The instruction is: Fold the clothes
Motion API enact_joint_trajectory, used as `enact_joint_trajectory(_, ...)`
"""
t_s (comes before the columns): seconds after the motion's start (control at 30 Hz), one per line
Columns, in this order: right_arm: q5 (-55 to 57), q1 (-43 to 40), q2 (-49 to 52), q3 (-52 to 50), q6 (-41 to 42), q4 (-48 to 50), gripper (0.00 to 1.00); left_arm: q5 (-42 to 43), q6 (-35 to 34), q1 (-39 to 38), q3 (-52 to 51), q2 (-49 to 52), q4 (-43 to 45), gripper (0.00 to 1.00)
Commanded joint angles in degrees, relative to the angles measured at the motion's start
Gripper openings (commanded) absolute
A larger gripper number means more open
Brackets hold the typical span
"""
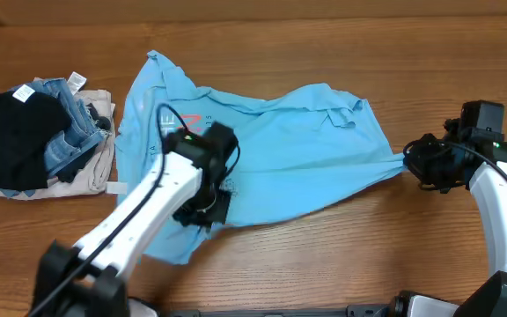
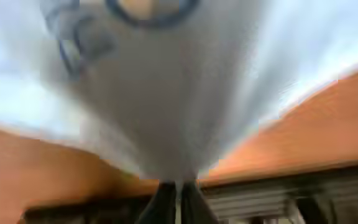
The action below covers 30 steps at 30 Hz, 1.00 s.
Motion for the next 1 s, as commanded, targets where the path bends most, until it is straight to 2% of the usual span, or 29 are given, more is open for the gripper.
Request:
enact_joint_trajectory(0.0, 0.1, 0.1, -0.5, 0.9, -0.3, 0.3, 0.04, 2.3, -0.2, 0.2, 7.2, -5.6, -8.0, 0.04)
enact_joint_trajectory(0.27, 0.1, 0.1, -0.5, 0.9, -0.3, 0.4, 0.04, 0.2, 2.4, 0.2, 7.2, -7.5, -11.6, 0.04)
enact_joint_trajectory(0.4, 0.1, 0.1, -0.5, 0.9, -0.3, 0.4, 0.04, -6.2, 6.0, 0.3, 7.2, -7.3, -10.5, 0.08)
enact_joint_trajectory(0.47, 0.1, 0.1, -0.5, 0.9, -0.3, 0.4, 0.04, -6.3, 10.1, 0.3, 7.2, -6.7, -8.0, 0.27)
enact_joint_trajectory(0.53, 0.1, 0.1, -0.5, 0.9, -0.3, 0.3, 0.04, -5.8, 10.7, 0.3, 7.2, -5.7, -5.0, 0.4)
enact_joint_trajectory(0.57, 0.1, 0.1, -0.5, 0.9, -0.3, 0.3, 0.04, -4.3, 11.0, 0.3, 7.2, -4.9, -3.8, 0.5)
enact_joint_trajectory(0.6, 0.1, 0.1, -0.5, 0.9, -0.3, 0.3, 0.04, -3.5, 11.4, 0.3, 7.2, -4.4, -3.2, 0.53)
enact_joint_trajectory(0.63, 0.1, 0.1, -0.5, 0.9, -0.3, 0.3, 0.04, -1.9, 12.0, 0.2, 7.2, -3.7, -2.6, 0.54)
enact_joint_trajectory(0.67, 0.1, 0.1, -0.5, 0.9, -0.3, 0.3, 0.04, 0.9, 13.3, -0.2, 7.1, -2.8, -2.0, 0.5)
enact_joint_trajectory(0.7, 0.1, 0.1, -0.5, 0.9, -0.3, 0.4, 0.05, 2.7, 14.6, -0.9, 7.1, -2.2, -1.9, 0.41)
enact_joint_trajectory(0.77, 0.1, 0.1, -0.5, 0.9, -0.3, 0.4, 0.05, 3.2, 15.8, -2.9, 7.1, -1.5, -1.9, 0.33)
enact_joint_trajectory(0.87, 0.1, 0.1, -0.5, 0.9, -0.3, 0.4, 0.05, 1.2, 18.2, -11.8, 6.3, -1.4, 0.8, 0.32)
enact_joint_trajectory(0.97, 0.1, 0.1, -0.5, 0.9, -0.3, 0.4, 0.05, -1.8, 15.6, -17.9, 3.4, -0.5, 4.4, 0.29)
